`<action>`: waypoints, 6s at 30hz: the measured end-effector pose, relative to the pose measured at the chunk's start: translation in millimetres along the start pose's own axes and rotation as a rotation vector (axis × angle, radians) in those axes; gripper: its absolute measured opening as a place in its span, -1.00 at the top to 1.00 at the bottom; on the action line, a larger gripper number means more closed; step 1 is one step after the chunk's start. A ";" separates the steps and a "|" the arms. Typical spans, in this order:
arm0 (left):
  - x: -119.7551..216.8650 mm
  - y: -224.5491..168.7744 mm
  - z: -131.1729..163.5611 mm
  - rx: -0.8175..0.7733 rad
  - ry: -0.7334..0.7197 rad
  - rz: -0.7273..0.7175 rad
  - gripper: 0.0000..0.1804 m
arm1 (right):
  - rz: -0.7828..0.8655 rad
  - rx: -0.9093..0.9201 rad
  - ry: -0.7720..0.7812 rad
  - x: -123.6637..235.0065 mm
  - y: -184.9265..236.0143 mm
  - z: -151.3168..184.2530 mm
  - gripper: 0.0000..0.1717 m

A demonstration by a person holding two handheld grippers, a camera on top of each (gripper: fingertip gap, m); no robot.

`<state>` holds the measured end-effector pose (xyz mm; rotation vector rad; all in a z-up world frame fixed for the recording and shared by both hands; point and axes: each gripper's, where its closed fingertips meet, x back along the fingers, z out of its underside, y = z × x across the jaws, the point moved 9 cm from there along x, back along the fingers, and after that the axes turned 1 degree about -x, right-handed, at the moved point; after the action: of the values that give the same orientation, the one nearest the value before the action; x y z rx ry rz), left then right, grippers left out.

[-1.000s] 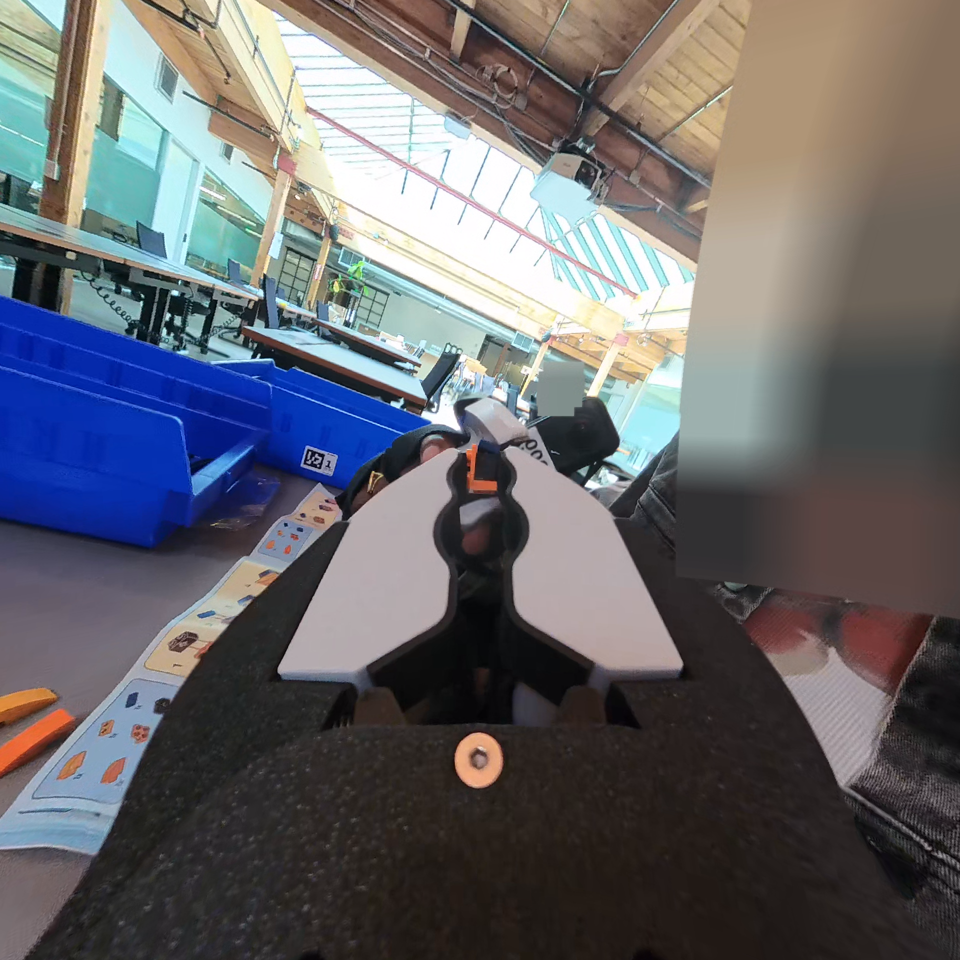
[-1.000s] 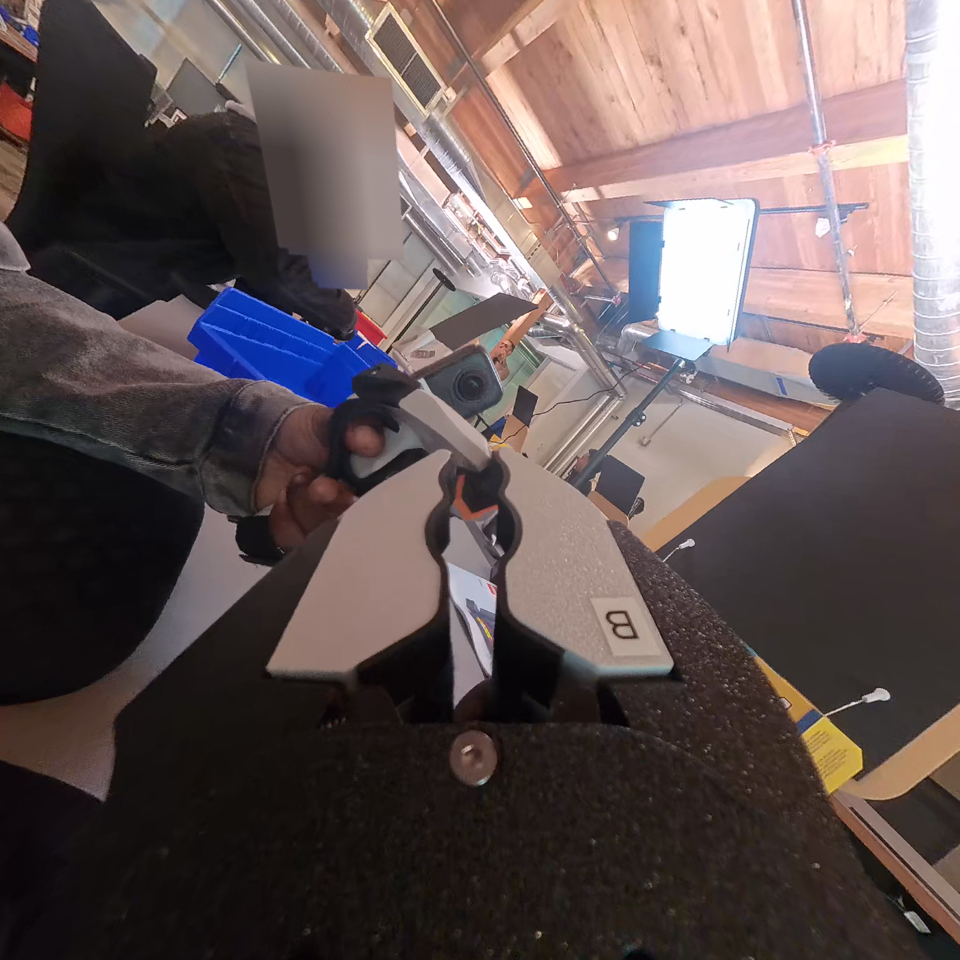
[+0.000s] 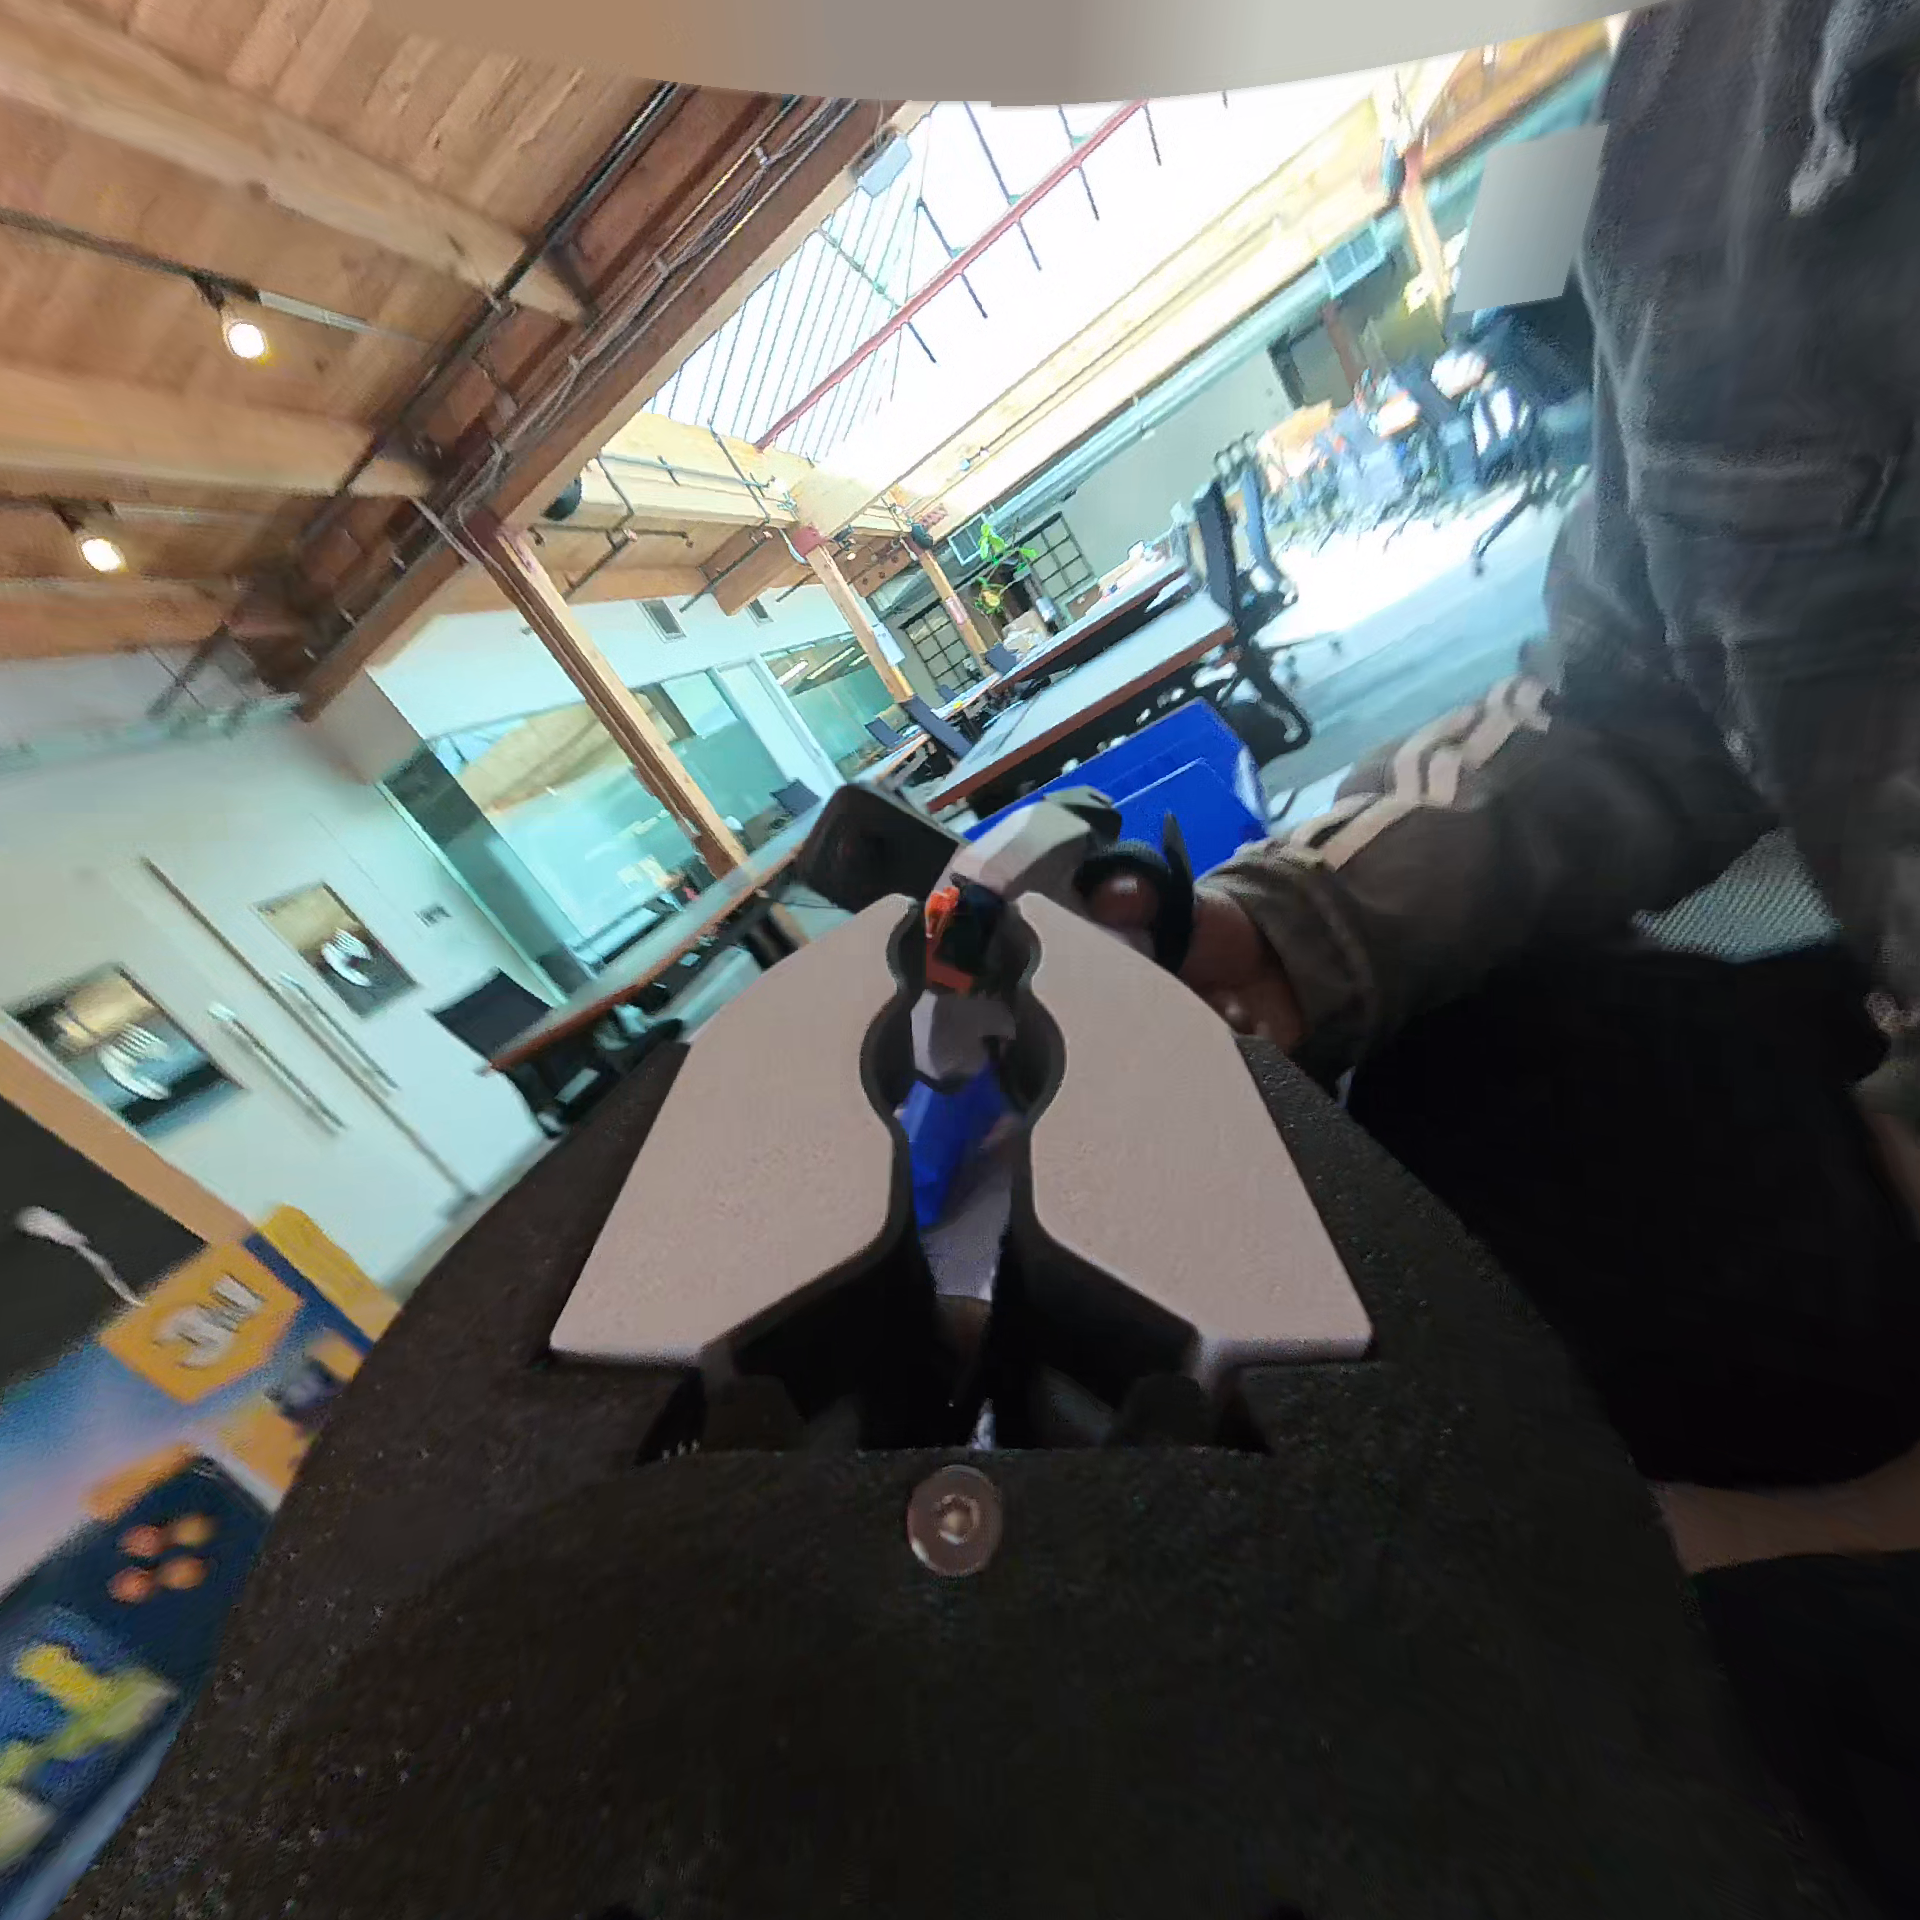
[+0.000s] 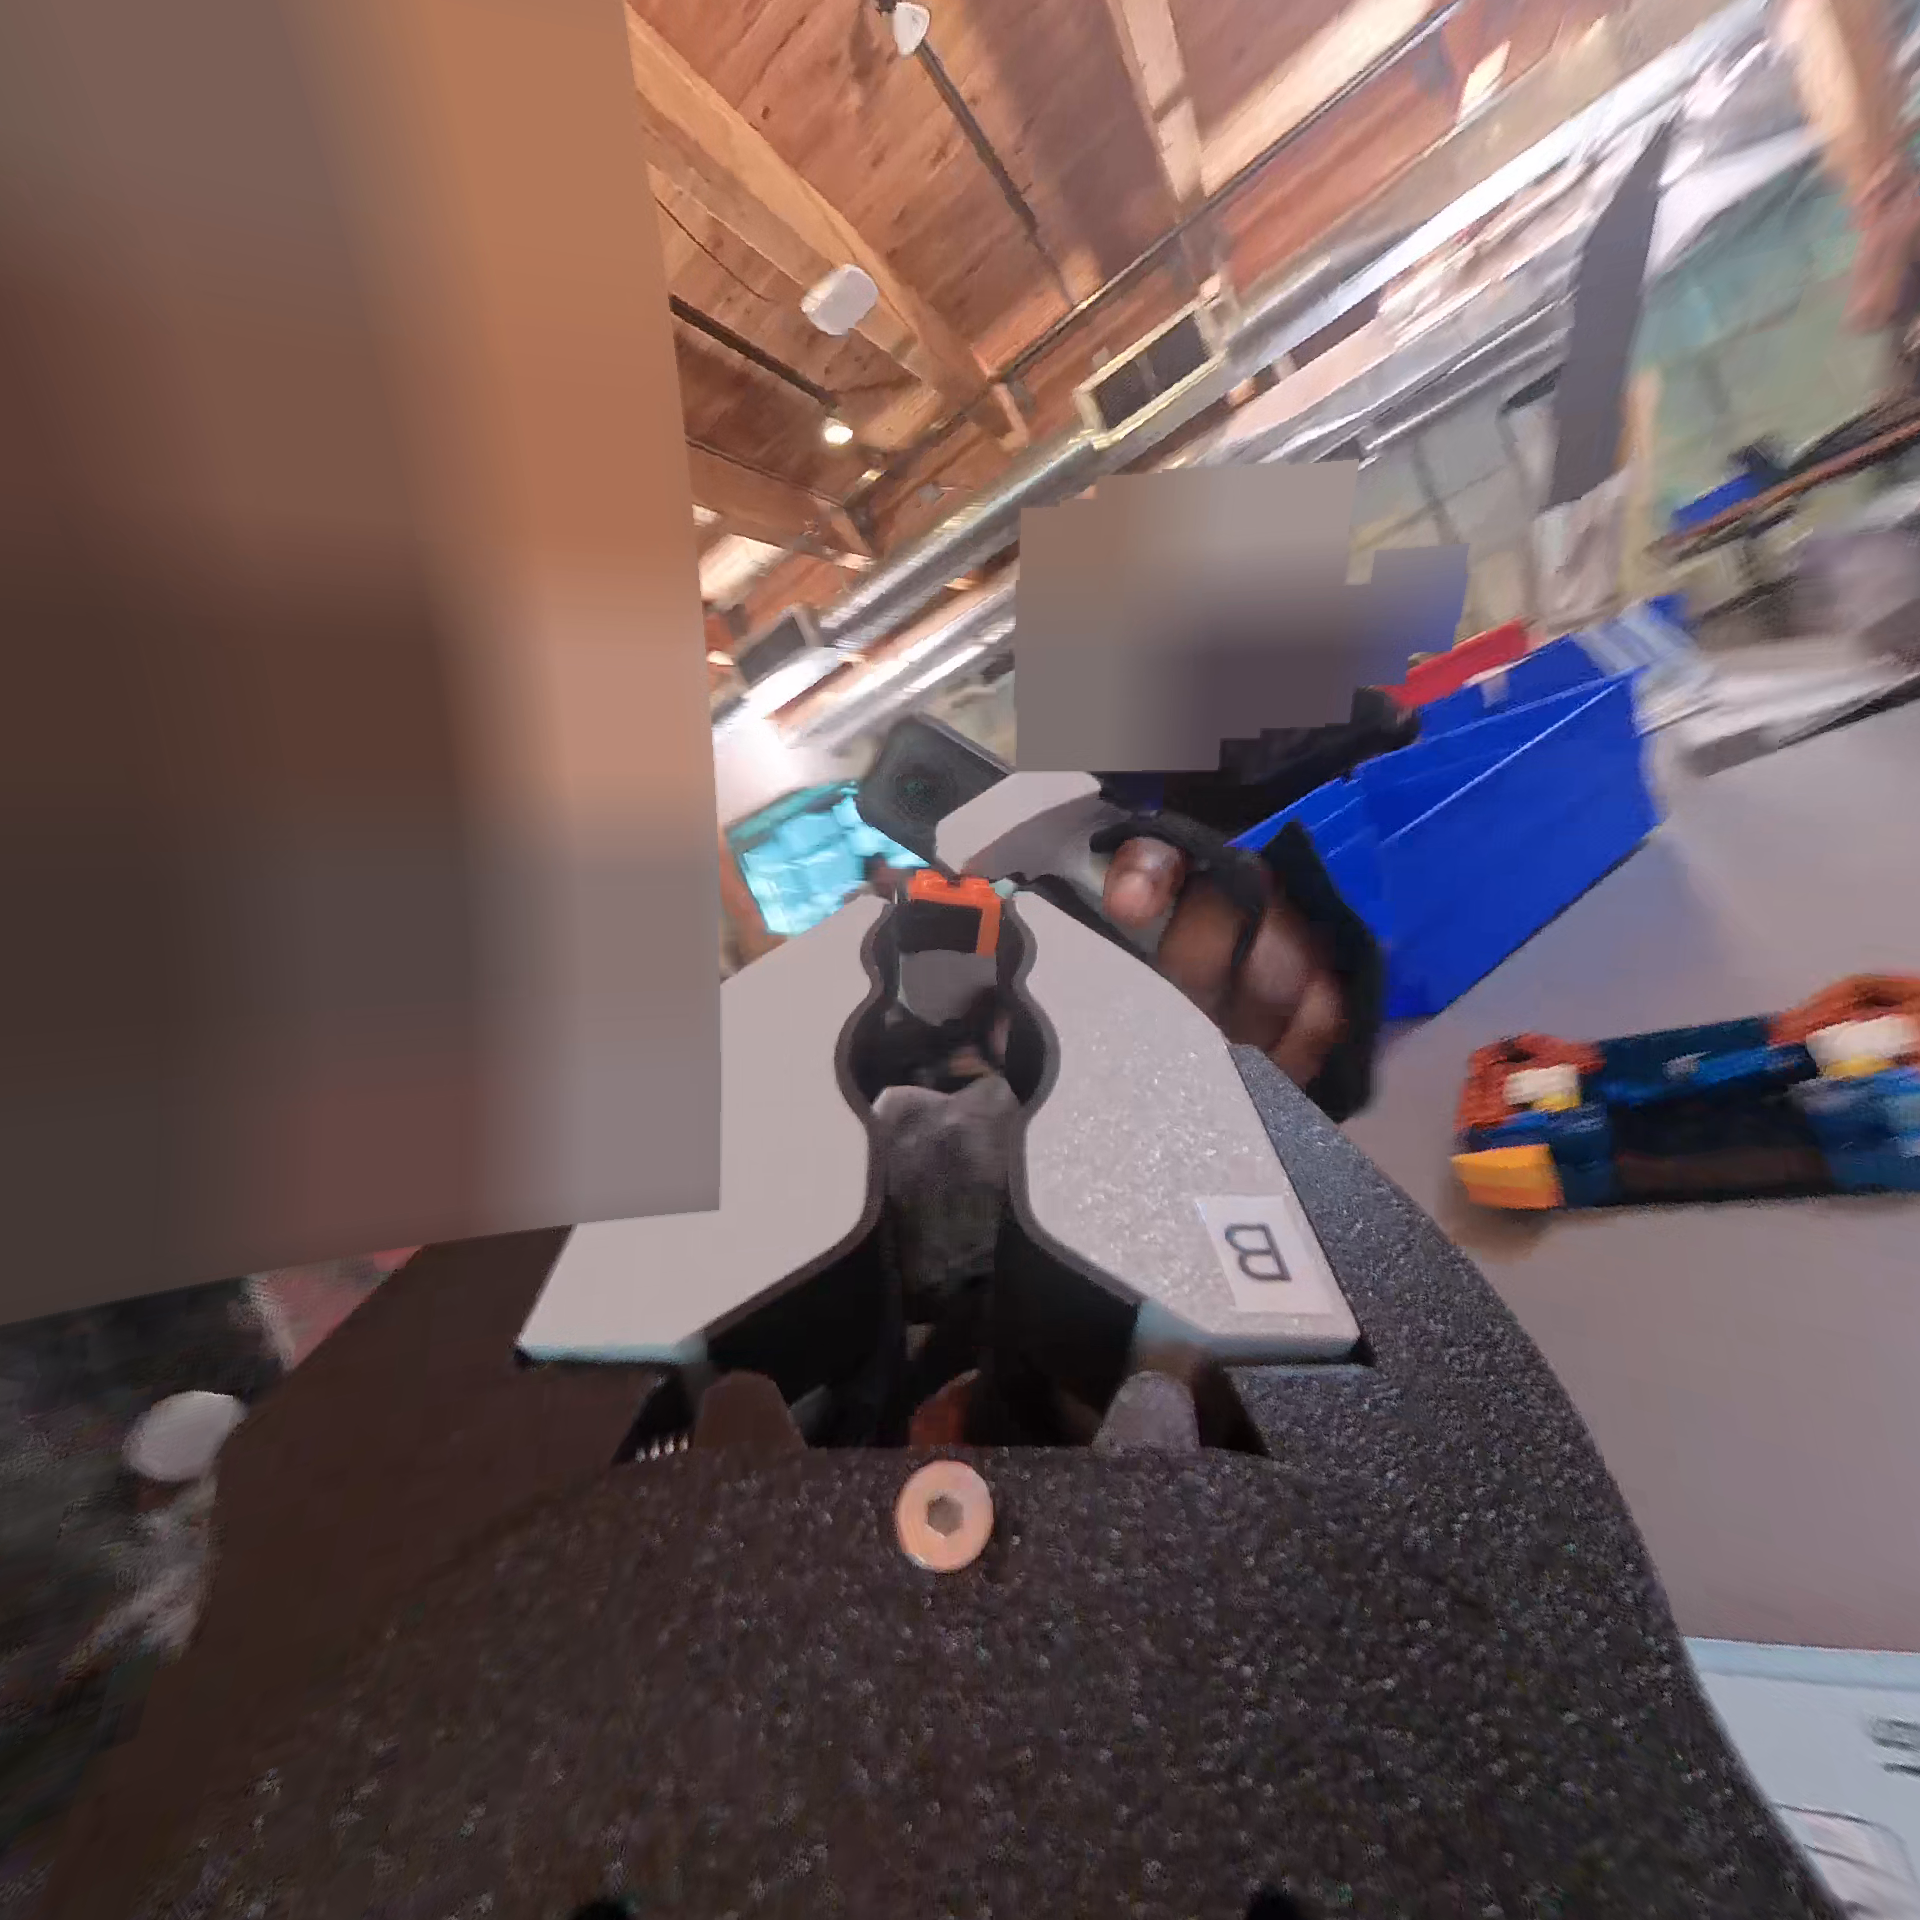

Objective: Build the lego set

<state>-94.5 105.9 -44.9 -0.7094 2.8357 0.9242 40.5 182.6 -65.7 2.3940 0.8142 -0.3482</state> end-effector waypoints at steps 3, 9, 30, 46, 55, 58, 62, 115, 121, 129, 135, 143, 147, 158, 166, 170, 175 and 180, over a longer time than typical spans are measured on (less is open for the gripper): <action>-2.0 10.5 5.2 0.297 0.013 -0.025 0.65 | 0.124 0.324 -0.003 7.5 9.9 -9.7 0.80; -6.5 12.4 7.1 0.522 -0.016 0.037 0.82 | 0.226 0.617 0.067 8.9 22.7 -13.1 0.80; -4.9 -0.4 -1.7 0.228 -0.006 0.019 0.81 | 0.146 0.589 0.071 6.6 20.3 -2.7 0.80; -5.6 4.7 9.5 0.400 -0.030 0.060 0.84 | 0.190 0.662 0.102 9.3 20.3 -5.5 0.78; -6.1 6.7 15.1 0.454 -0.014 0.052 0.84 | 0.204 0.646 0.113 12.3 15.1 -5.4 0.79; -6.5 6.9 16.1 0.485 -0.028 0.064 0.84 | 0.184 0.635 0.107 12.8 15.5 -5.9 0.79; -6.5 7.1 16.8 0.495 -0.032 0.069 0.83 | 0.171 0.604 0.104 13.2 14.7 -6.2 0.79; 92.5 -39.0 -46.2 0.313 0.181 -0.501 0.60 | 0.339 0.625 0.169 21.9 5.8 1.9 0.81; 97.4 -51.3 -54.5 0.279 0.202 -0.515 0.60 | 0.337 0.634 0.184 20.5 7.3 3.7 0.81; 109.0 -60.8 -67.5 0.250 0.243 -0.526 0.61 | 0.360 0.604 0.195 23.2 1.3 5.8 0.81; 110.8 -65.1 -76.9 0.235 0.257 -0.516 0.61 | 0.374 0.600 0.214 24.1 -1.5 7.7 0.81; 108.3 -66.7 -78.5 0.234 0.260 -0.522 0.64 | 0.381 0.587 0.217 24.7 -3.1 8.6 0.81; 106.4 -70.9 -84.6 0.242 0.258 -0.451 1.00 | 0.375 0.577 0.233 22.8 -3.6 10.8 0.81; 134.7 -150.8 -95.0 0.540 0.527 -0.324 0.94 | 0.372 0.541 0.271 21.5 -10.6 21.6 0.81; 138.9 -275.1 -38.5 0.932 1.084 -0.556 0.89 | 0.391 0.566 0.288 19.8 -11.9 26.1 0.81; 128.9 -278.5 -19.4 0.787 1.240 -0.458 0.89 | 0.355 0.556 0.289 14.9 -10.9 28.1 0.81; 135.5 -280.9 -2.7 0.899 1.282 -0.436 0.89 | 0.325 0.556 0.295 11.8 -9.5 29.6 0.81; 130.4 -276.9 3.9 0.899 1.315 -0.413 0.90 | 0.308 0.535 0.280 11.4 -10.0 28.5 0.81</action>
<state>-86.2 -141.6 -224.7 -2.0462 3.0527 -1.2891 41.5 177.3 -97.5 3.0688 0.4917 -0.1127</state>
